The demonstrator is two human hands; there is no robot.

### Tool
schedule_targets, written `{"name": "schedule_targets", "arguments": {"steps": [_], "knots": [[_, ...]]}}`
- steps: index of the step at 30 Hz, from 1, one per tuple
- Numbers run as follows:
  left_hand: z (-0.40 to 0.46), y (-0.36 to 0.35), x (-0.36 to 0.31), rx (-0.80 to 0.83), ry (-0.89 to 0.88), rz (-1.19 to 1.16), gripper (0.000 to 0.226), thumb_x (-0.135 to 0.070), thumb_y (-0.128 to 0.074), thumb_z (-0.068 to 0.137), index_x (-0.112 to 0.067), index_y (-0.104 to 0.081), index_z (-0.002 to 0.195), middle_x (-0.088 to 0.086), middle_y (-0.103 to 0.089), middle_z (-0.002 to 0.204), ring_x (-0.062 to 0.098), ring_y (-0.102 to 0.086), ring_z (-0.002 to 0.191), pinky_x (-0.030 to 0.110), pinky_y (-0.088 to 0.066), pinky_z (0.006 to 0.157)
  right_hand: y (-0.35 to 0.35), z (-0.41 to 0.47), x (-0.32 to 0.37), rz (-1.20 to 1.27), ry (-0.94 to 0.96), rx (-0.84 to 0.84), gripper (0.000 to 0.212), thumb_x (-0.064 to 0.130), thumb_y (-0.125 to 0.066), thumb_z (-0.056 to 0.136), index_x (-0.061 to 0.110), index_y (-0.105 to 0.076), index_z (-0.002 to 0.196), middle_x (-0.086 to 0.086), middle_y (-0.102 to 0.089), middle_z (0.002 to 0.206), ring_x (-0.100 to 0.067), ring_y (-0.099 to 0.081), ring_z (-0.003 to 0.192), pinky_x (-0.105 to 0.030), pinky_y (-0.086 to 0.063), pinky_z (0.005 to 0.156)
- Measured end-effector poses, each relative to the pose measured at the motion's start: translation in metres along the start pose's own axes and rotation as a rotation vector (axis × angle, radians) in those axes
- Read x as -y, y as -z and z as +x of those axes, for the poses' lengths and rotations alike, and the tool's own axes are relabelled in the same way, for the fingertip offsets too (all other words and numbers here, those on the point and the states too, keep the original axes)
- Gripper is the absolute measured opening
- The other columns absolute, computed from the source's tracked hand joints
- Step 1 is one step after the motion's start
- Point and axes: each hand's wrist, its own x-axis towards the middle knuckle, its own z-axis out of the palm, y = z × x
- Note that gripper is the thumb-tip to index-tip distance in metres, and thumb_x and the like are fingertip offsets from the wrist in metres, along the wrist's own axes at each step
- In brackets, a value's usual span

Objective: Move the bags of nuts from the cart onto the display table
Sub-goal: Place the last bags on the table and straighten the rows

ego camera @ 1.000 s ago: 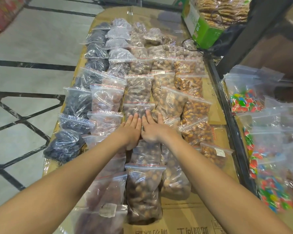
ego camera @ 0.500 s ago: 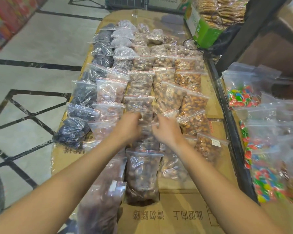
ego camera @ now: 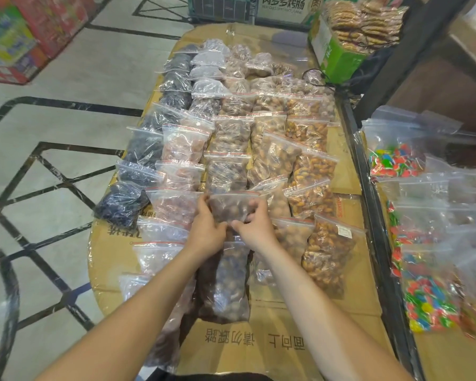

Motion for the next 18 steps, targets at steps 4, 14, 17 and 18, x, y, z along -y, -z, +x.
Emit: {"name": "schedule_targets", "arguments": {"steps": [4,14,17,18], "knots": [[-0.002,-0.003,0.005,-0.162,-0.058,-0.066,0.058,-0.007,-0.065,0.093,-0.019,-0.028,0.136,0.0,-0.062,0.093,0.015,-0.061,0.073,0.025,-0.043,0.061,0.001,0.001,-0.005,0.054,0.035,-0.052,0.055,0.027,-0.083,0.086,0.021,-0.036,0.115,0.005,-0.054,0.083,-0.012,-0.057,0.074,-0.02,-0.04,0.062],[-0.005,-0.012,0.01,-0.104,-0.122,0.328,0.021,-0.007,-0.055,0.098,-0.005,-0.052,0.118,0.014,-0.06,0.119,0.032,-0.06,0.107,0.042,-0.05,0.084,0.0,0.0,-0.025,-0.007,0.096,0.0,0.049,0.026,-0.077,0.092,0.029,-0.047,0.131,0.011,-0.058,0.125,-0.012,-0.059,0.116,-0.036,-0.051,0.097],[-0.016,-0.01,0.006,-0.084,-0.276,0.262,0.042,0.0,-0.055,0.095,-0.007,-0.043,0.134,0.011,-0.052,0.13,0.026,-0.059,0.108,0.032,-0.043,0.079,-0.005,0.0,-0.019,-0.042,0.09,-0.064,0.054,0.026,-0.072,0.095,0.021,-0.042,0.14,0.003,-0.063,0.123,-0.021,-0.062,0.117,-0.039,-0.052,0.095],[-0.017,-0.008,0.007,-0.045,-0.314,0.29,0.048,0.0,-0.053,0.095,-0.007,-0.041,0.141,0.013,-0.048,0.14,0.028,-0.059,0.116,0.034,-0.046,0.083,-0.008,0.0,-0.017,-0.056,0.091,-0.088,0.058,0.028,-0.072,0.096,0.019,-0.04,0.143,-0.001,-0.065,0.123,-0.026,-0.064,0.116,-0.041,-0.053,0.093]]}}
